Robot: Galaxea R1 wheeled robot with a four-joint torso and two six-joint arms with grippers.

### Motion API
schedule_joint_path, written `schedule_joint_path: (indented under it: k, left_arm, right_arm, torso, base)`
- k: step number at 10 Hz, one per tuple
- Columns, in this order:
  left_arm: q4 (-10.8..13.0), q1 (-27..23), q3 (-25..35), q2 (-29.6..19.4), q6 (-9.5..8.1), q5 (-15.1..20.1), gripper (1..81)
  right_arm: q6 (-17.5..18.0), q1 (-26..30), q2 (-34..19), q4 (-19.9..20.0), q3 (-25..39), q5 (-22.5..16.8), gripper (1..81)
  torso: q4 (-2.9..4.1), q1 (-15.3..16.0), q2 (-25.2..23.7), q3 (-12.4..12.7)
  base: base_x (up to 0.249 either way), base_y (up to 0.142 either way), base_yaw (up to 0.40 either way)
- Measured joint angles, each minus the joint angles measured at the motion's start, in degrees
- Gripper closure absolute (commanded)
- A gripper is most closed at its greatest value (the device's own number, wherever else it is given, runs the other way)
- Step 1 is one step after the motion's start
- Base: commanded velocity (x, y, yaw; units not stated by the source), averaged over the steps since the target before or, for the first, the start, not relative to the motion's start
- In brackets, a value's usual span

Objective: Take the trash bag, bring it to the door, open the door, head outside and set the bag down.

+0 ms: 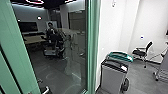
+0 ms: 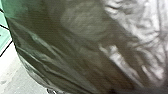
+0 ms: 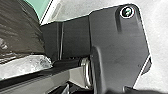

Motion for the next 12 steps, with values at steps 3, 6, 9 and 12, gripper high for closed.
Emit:
schedule_joint_path:
  k: [3, 6, 9, 12]
  left_arm:
    - [0.0, 0.0, 0.0, 0.0, 0.00, 0.0, 81.1]
    - [0.0, 0.0, 0.0, 0.0, -0.02, 0.0, 81.1]
    - [0.0, 0.0, 0.0, 0.0, 0.00, 0.0, 81.1]
    - [0.0, 0.1, 0.0, -0.1, -0.02, 0.2, 81.1]
  right_arm:
    - [0.0, 0.0, 0.0, 0.0, 0.0, 0.0, 1.0]
    - [0.0, 0.0, 0.0, 0.0, 0.0, 0.0, 1.0]
    - [0.0, 0.0, 0.0, 0.0, 0.0, -0.1, 1.0]
    - [0.0, 0.2, 0.0, 0.0, -0.1, 0.1, 1.0]
  torso:
    - [0.00, 0.0, 0.0, 0.0]
    - [0.00, 0.0, 0.0, 0.0]
    - [0.00, 0.0, 0.0, 0.0]
    - [0.00, 0.0, 0.0, 0.0]
  base:
    - [0.000, 0.000, 0.000]
    - [0.000, 0.000, 0.130]
    - [0.000, 0.000, 0.240]
    - [0.000, 0.000, 0.245]
